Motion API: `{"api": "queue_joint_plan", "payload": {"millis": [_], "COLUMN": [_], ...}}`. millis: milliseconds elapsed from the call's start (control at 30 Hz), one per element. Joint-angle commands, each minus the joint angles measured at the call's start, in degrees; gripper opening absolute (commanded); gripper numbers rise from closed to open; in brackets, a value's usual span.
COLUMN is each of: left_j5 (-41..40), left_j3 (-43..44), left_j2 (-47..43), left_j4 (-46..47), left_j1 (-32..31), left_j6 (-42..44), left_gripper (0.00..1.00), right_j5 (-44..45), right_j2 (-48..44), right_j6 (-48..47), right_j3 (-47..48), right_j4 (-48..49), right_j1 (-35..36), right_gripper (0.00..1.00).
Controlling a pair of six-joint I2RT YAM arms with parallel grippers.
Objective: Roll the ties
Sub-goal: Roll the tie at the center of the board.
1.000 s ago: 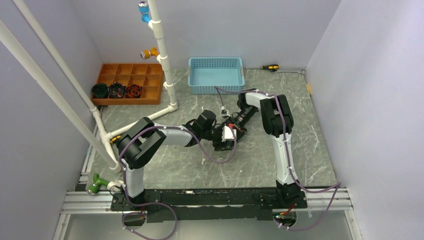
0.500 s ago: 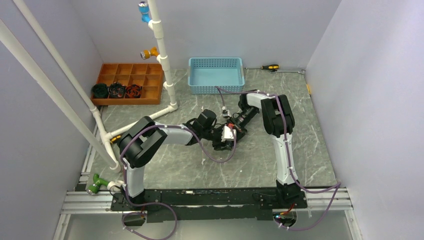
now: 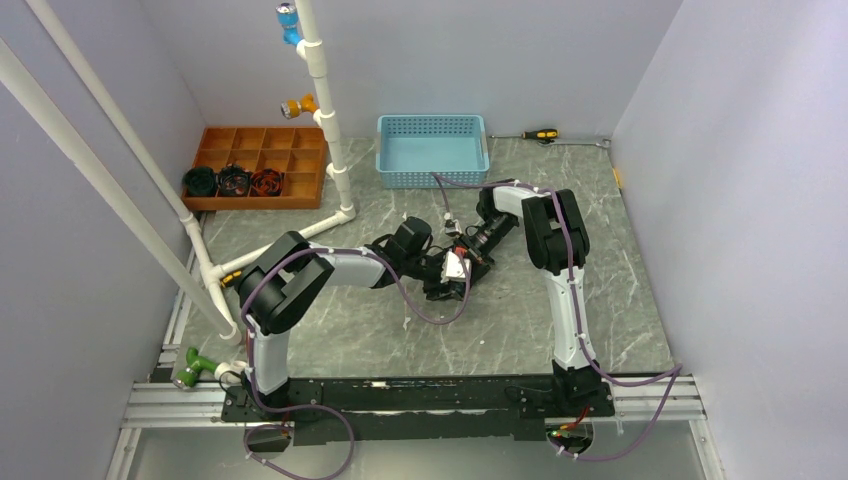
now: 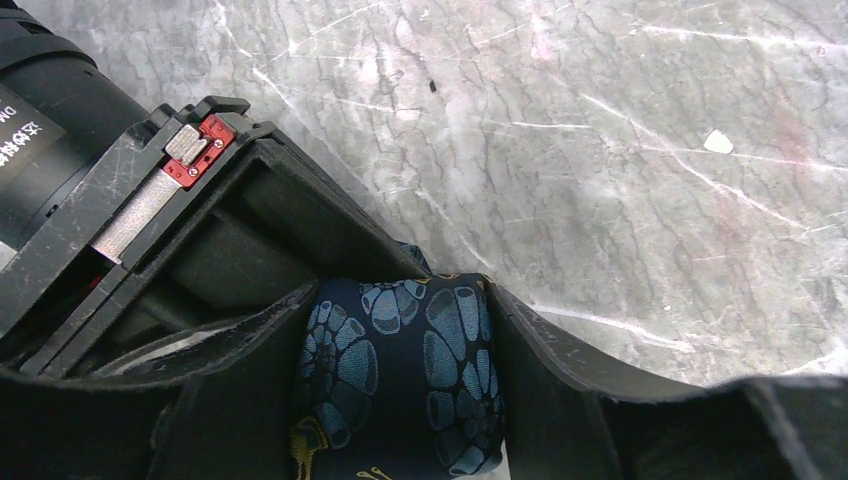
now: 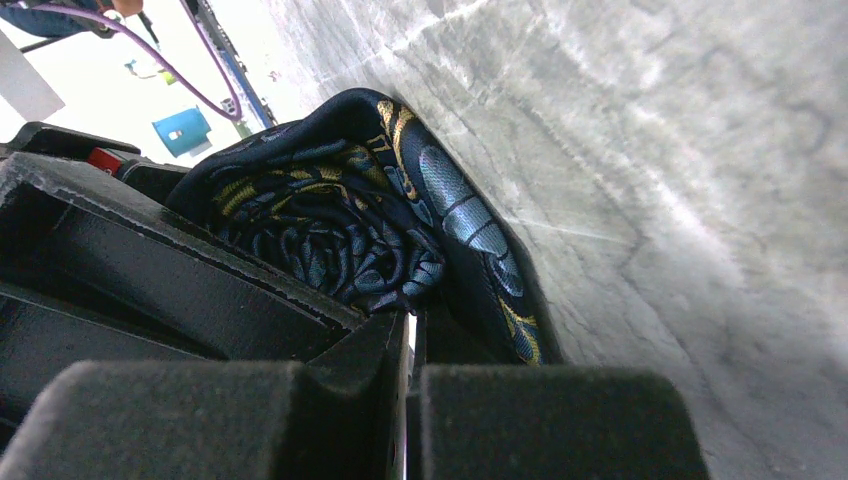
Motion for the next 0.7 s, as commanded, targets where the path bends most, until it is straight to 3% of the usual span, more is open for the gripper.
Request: {"api": "queue_joint_plan", "payload": {"millis": [0,67,200,300,533,667], "left_j5": [-6.74,-6.95,-7.54,-8.02,-8.53,-7.39], "left_j3": [-1.39,-1.32,-3.06,-3.69,-4.29,-8.14], "left_j2": [3.77,3.77,2.86,2.56,1.69,-2.00], "left_j4": [-9.46,-10.10,-9.34,-9.20,-7.72,-4.08], "left_j1": [1.72,1.73,2.11,2.19,2.35,2.87], "left_j6": [0.81,1.04,1.82,2.38,2.35,2.86], "left_gripper": [0.62,0.58,0.71,0.73,0.62,0.76], "right_j5": [3.75,3.80,3.85,3.69,4.02,4.14], "right_j2": [-0.47,-0.46,-0.56,-0.47,-0.34,-0.47], "right_j6": [-0.07,-0.03,0.08,0.23,0.35,0.65], "right_j3": [-0.98,-0.99,-1.23,-1.22,-0.78,-1.25], "right_j4": [4.09,4.00,4.11,4.24,4.10,4.54], "right_j1": [0.69,0.69,0.59,0.62,0.66,0.69], "right_gripper": [0.00,0.00,0.00,0.00,0.00,0.00]}}
